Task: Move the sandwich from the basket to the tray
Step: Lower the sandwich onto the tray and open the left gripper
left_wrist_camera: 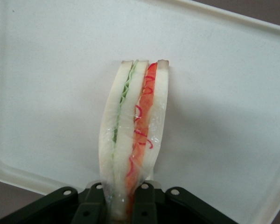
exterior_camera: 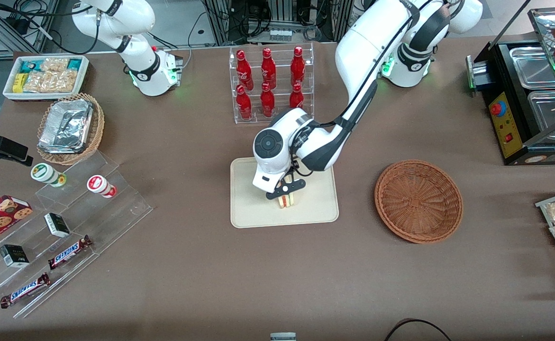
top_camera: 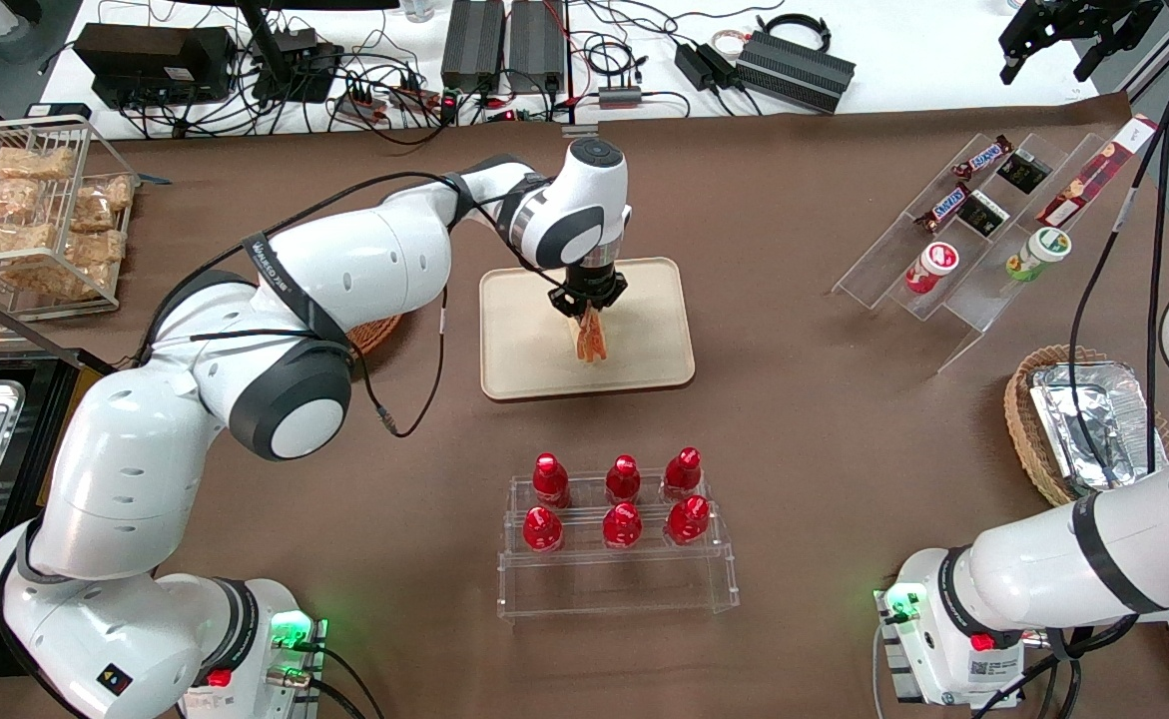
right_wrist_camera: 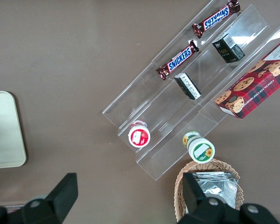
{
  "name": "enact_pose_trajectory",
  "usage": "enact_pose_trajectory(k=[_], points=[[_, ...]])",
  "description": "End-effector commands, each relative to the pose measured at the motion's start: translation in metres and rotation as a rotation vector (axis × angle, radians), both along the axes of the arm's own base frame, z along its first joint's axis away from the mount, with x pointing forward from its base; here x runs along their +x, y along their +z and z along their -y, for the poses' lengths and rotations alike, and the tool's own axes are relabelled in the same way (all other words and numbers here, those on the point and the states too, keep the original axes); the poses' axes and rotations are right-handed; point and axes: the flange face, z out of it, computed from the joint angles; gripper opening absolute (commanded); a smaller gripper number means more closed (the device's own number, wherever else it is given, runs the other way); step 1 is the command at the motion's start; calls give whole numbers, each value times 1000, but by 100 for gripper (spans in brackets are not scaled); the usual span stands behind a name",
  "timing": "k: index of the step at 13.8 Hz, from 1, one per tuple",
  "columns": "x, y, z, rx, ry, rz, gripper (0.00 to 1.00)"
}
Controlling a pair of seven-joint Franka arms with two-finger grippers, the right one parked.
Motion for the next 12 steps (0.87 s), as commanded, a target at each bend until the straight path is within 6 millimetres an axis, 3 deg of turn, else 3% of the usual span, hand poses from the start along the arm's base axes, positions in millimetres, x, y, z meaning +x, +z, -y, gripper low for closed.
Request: enact_pose_trajectory(k=[1,4,7,10,12], points=[[4,-2,7,19,13,16,99],[2,12,12,16,49,34,100],[8,65,9,-2,61,56,100],[12,135,4,-24,52,83,100],[32,177,-29,-54,59,91,100]])
